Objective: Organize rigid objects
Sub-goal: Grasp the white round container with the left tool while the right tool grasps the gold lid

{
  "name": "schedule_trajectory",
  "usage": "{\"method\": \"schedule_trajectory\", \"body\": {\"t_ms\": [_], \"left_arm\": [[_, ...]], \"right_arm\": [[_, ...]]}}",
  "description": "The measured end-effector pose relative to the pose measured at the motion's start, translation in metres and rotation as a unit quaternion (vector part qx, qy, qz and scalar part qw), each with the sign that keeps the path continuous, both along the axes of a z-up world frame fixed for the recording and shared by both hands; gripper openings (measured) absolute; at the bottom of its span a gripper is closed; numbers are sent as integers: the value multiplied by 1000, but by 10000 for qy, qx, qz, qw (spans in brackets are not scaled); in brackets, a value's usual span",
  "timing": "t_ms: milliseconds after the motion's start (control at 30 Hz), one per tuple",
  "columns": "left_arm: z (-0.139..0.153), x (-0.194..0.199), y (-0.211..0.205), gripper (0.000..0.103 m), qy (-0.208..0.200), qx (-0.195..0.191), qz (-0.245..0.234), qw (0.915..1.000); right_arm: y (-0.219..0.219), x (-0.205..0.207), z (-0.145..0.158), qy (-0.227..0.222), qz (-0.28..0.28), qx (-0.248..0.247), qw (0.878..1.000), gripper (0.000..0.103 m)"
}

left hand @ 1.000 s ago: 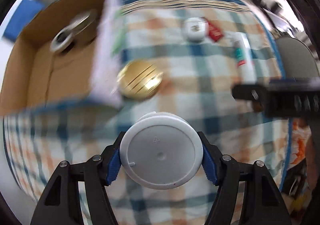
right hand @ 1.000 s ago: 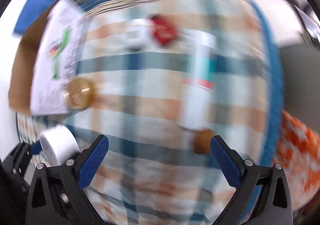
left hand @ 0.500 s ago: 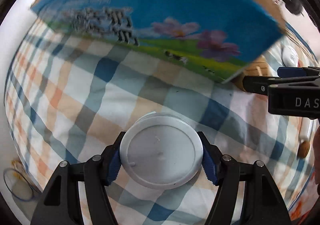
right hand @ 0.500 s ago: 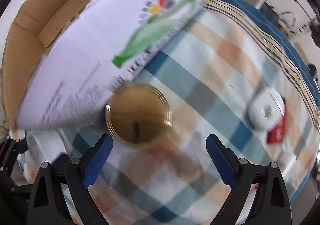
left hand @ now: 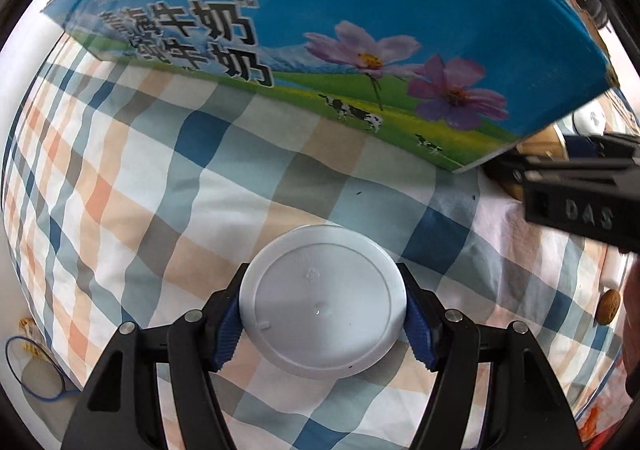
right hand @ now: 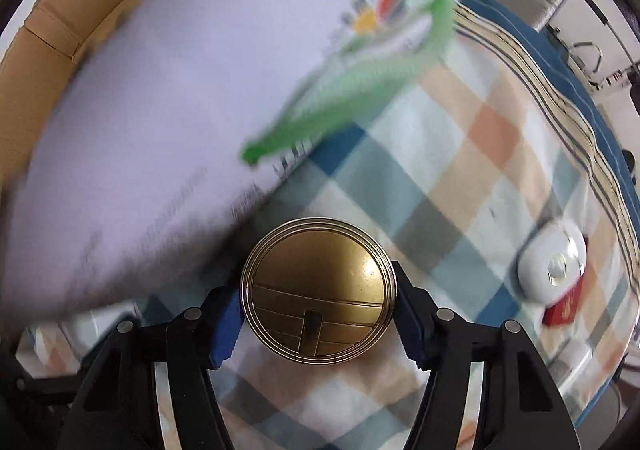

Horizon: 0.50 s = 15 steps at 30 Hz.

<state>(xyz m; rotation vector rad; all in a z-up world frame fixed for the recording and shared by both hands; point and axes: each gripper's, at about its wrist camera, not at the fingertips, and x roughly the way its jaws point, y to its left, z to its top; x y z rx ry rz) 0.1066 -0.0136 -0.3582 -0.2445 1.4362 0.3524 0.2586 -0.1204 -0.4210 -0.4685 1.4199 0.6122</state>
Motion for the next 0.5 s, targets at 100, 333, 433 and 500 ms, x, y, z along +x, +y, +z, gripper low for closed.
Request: {"method": "schedule_trajectory", "body": {"t_ms": [100, 333, 433, 500], "left_arm": [[1, 3, -10, 66, 27, -22, -150, 9999], [-2, 4, -36, 66, 97, -68, -655, 9978], [-5, 6, -54, 66, 152, -63, -916, 9957], [-6, 7, -65, 66, 172, -33, -1085, 9939]], "right_arm": [[-29, -14, 0, 151, -321, -70, 9993, 67], [-135, -67, -11, 873, -1731, -429, 9801, 68], [-172, -84, -15, 956, -2374, -203, 9665, 68], [-185, -88, -16, 912, -2680, 48, 9591, 68]]}}
